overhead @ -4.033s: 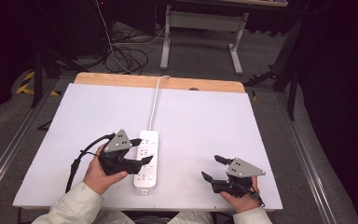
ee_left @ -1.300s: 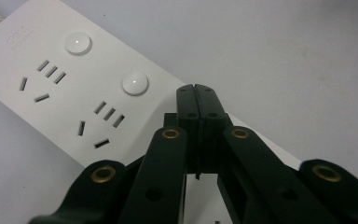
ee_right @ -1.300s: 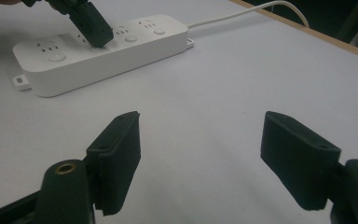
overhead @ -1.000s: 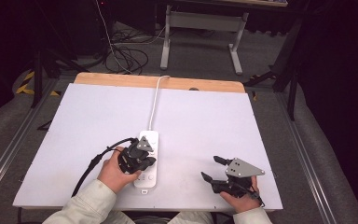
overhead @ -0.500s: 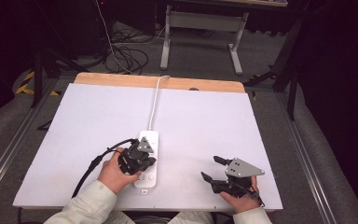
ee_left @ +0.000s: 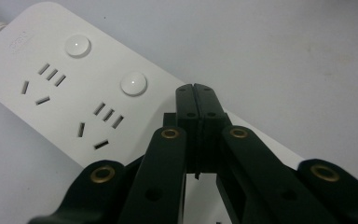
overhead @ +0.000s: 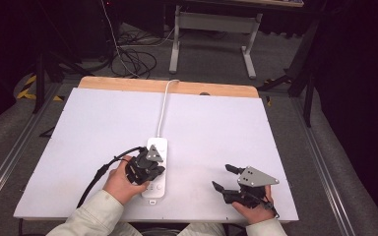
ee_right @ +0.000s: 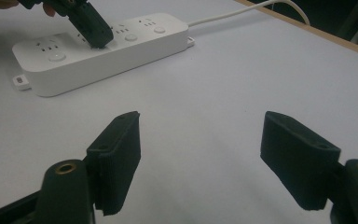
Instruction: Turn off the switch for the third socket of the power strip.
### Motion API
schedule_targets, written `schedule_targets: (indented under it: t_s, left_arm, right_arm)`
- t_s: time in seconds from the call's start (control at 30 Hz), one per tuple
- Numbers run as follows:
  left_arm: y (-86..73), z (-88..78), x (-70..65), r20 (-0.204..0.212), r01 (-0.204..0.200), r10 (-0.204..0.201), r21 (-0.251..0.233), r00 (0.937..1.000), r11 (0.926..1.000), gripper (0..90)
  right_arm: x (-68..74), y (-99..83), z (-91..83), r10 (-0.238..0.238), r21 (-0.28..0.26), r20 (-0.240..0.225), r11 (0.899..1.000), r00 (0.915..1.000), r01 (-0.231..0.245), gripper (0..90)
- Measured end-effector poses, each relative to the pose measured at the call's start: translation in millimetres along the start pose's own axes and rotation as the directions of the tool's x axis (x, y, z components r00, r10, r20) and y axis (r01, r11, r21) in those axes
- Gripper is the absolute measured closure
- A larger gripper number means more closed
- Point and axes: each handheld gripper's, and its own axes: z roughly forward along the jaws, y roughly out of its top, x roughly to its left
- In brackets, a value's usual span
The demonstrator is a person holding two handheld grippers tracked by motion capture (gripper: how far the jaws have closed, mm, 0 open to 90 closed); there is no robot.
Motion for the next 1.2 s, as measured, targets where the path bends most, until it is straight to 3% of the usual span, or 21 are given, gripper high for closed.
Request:
schedule_targets:
  t_s: [0.07,0.13,0.4,0.53,0.7,0.8,0.97,1.2]
  left_arm:
    - [0.2,-1.0,0.9,0.004,-0.003,0.003,-0.008,1.0000,1.0000,90.0]
    - [1.8,-4.6,0.2,-0.023,0.001,-0.001,-0.005,0.9997,1.0000,90.0]
    - [6.2,-17.0,-1.9,0.011,0.022,-0.021,-0.052,0.9997,0.9984,90.0]
    - [7.5,-21.4,-4.6,0.011,0.015,-0.014,-0.058,0.9998,0.9982,90.0]
    - [11.0,-25.8,-9.6,-0.005,-0.015,0.015,-0.028,0.9999,0.9995,90.0]
    - [13.0,-31.6,-11.7,-0.012,-0.028,0.028,-0.039,0.9995,0.9989,90.0]
    - [13.8,-39.1,-10.6,0.008,-0.011,0.012,-0.070,0.9999,0.9975,89.8]
    - [13.9,-40.0,-9.3,0.032,0.004,-0.001,-0.097,0.9995,0.9953,71.9]
  right_arm:
    - [0.0,0.0,-0.3,-0.001,-0.001,0.001,1.000,1.0000,0.001,29.3]
    - [-0.4,0.0,-0.5,0.000,-0.004,0.002,1.000,1.0000,0.000,29.3]
    - [-0.6,-0.2,-1.2,0.000,-0.006,-0.001,1.000,1.0000,0.000,29.4]
    - [-0.7,-0.2,-1.2,-0.003,-0.005,0.001,1.000,1.0000,0.003,29.4]
    - [-1.1,-0.2,-1.2,-0.002,-0.005,0.002,1.000,1.0000,0.002,29.4]
    - [-1.2,-0.3,-1.1,-0.003,-0.004,0.002,1.000,1.0000,0.003,29.4]
    - [-1.1,-0.3,-1.1,-0.002,-0.004,0.002,1.000,1.0000,0.002,29.4]
    - [-1.1,-0.3,-0.5,0.000,-0.002,0.002,1.000,1.0000,0.000,29.4]
